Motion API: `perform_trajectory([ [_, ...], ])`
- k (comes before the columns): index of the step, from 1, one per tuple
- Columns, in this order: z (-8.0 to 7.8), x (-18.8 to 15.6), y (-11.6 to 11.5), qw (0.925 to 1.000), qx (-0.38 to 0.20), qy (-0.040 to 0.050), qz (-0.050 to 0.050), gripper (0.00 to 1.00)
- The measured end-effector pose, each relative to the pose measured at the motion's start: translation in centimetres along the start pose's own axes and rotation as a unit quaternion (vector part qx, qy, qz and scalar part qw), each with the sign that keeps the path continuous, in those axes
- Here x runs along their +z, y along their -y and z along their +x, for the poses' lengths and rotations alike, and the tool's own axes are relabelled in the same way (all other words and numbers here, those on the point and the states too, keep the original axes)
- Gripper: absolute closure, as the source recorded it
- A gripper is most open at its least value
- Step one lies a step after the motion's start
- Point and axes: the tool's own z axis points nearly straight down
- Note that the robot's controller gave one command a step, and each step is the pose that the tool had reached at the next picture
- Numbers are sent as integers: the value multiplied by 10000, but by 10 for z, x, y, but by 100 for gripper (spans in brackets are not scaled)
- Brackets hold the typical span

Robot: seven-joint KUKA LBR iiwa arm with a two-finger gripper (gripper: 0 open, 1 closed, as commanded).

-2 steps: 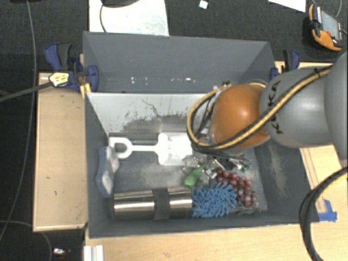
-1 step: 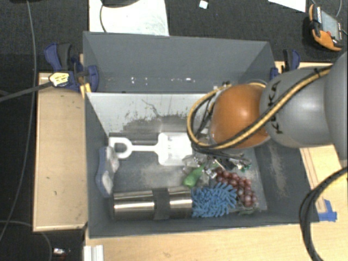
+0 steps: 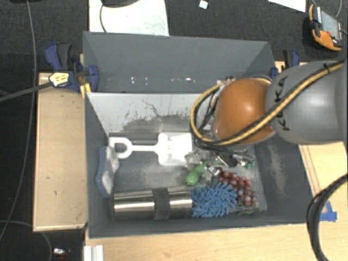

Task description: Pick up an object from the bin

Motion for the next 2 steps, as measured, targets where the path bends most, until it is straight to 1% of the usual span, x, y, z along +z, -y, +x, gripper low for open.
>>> perform_trajectory([
  [2, -1, -35, 1, 10000, 24, 29, 15, 100],
])
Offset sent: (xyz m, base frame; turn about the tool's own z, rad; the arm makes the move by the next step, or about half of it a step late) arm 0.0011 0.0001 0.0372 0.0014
